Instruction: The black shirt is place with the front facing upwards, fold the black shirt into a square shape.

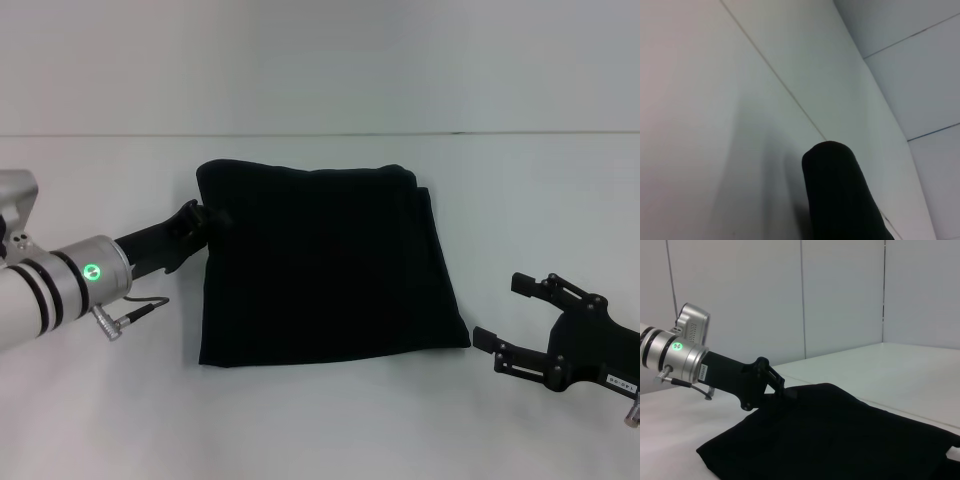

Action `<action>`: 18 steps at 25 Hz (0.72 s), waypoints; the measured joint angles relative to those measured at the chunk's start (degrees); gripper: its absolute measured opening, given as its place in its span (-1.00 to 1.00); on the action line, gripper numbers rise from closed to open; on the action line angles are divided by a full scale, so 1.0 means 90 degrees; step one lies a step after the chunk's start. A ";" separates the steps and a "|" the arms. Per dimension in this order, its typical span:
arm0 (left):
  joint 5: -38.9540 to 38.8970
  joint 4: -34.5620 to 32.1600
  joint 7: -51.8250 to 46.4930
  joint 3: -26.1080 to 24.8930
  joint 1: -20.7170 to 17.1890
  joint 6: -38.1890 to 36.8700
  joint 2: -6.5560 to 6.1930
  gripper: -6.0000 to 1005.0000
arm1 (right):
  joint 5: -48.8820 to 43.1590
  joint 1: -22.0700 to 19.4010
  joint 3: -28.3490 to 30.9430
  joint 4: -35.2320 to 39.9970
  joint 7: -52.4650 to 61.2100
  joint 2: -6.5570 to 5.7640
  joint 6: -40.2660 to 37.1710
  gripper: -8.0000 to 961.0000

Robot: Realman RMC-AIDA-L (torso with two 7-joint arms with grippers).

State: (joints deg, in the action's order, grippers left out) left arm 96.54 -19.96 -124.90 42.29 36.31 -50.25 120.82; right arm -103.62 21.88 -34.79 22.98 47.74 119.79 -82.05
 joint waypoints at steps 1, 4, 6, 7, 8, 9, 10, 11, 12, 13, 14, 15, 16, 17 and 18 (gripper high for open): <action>0.0030 -0.0023 0.0153 0.0026 0.0016 -0.0022 -0.0010 -0.86 | 0.0000 0.0009 0.0003 -0.0004 -0.0001 0.0000 0.0001 0.97; 0.0057 -0.0037 0.0409 0.0046 0.0022 -0.0095 -0.0056 -0.85 | 0.0000 0.0036 0.0015 -0.0016 -0.0002 0.0005 0.0003 0.97; 0.0123 -0.0039 0.0526 0.0100 0.0021 -0.0241 -0.0168 -0.85 | 0.0000 0.0053 0.0051 -0.0018 -0.0002 0.0011 0.0004 0.97; 0.0165 -0.0037 0.0527 0.0145 0.0010 -0.0342 -0.0249 -0.77 | -0.0001 0.0060 0.0075 -0.0019 -0.0002 0.0017 0.0004 0.96; 0.0209 -0.0034 0.0525 0.0188 -0.0010 -0.0461 -0.0352 -0.68 | -0.0001 0.0068 0.0121 -0.0020 -0.0002 0.0019 0.0008 0.96; 0.0234 -0.0036 0.0556 0.0209 -0.0053 -0.0636 -0.0470 -0.59 | -0.0001 0.0077 0.0164 -0.0027 -0.0002 0.0024 0.0009 0.96; 0.0246 -0.0062 0.0616 0.0213 -0.0102 -0.0815 -0.0578 -0.51 | 0.0000 0.0087 0.0208 -0.0036 -0.0002 0.0027 0.0013 0.96; 0.0248 -0.0127 0.0719 0.0202 -0.0165 -0.1003 -0.0683 -0.42 | 0.0008 0.0115 0.0280 -0.0065 -0.0004 0.0030 0.0033 0.96; 0.0248 -0.0260 0.0932 0.0187 -0.0280 -0.1277 -0.0800 -0.34 | 0.0022 0.0141 0.0345 -0.0095 -0.0008 0.0032 0.0051 0.96; 0.0235 -0.0422 0.1203 0.0167 -0.0395 -0.1603 -0.0900 -0.27 | 0.0035 0.0171 0.0412 -0.0131 -0.0013 0.0036 0.0067 0.96; 0.0220 -0.0536 0.1418 0.0142 -0.0474 -0.1827 -0.0937 -0.19 | 0.0052 0.0198 0.0463 -0.0160 -0.0021 0.0035 0.0082 0.96; 0.0204 -0.0790 0.1912 0.0047 -0.0636 -0.2296 -0.0976 -0.11 | 0.0072 0.0232 0.0521 -0.0191 -0.0044 0.0036 0.0096 0.96; 0.0204 -0.1007 0.2426 -0.0038 -0.0786 -0.2752 -0.0970 -0.03 | 0.0087 0.0263 0.0549 -0.0225 -0.0093 0.0038 0.0094 0.96; 0.0209 -0.1301 0.3089 -0.0151 -0.0970 -0.3227 -0.0906 0.04 | 0.0105 0.0300 0.0573 -0.0278 -0.0197 0.0038 0.0076 0.96; 0.0221 -0.1533 0.3633 -0.0217 -0.1138 -0.3601 -0.0835 0.08 | 0.0125 0.0337 0.0584 -0.0352 -0.0353 0.0042 0.0036 0.96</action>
State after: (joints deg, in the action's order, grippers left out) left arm 98.53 -33.76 -92.21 40.33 26.07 -82.65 113.30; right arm -102.50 24.91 -29.54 19.81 44.56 120.17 -81.73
